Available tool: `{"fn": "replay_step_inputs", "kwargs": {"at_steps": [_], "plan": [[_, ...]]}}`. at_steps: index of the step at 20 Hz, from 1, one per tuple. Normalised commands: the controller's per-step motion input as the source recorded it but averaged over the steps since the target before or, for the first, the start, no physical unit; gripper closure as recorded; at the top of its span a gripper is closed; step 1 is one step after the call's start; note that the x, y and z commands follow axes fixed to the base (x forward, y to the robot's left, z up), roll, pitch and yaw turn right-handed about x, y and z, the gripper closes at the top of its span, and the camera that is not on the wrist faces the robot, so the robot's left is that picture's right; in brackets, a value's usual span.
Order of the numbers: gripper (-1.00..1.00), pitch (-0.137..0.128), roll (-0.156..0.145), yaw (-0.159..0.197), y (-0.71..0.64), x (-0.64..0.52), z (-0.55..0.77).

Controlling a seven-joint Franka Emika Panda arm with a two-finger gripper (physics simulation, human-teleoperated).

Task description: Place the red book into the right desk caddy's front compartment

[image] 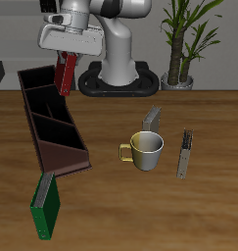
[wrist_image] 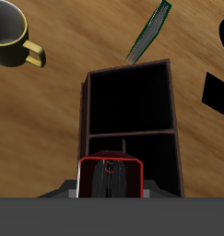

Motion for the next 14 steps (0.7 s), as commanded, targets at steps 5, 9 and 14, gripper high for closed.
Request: {"fn": "replay_step_inputs", "kwargs": {"at_steps": [5,9,14], "plan": [[1.0,0.017,0.014,-0.005,0.03,0.07,-0.17],[1.0,-0.035,0.01,0.019,0.07,0.04,0.03],[1.0,-0.058,0.006,0.013,0.05,-0.04,0.17]]}}
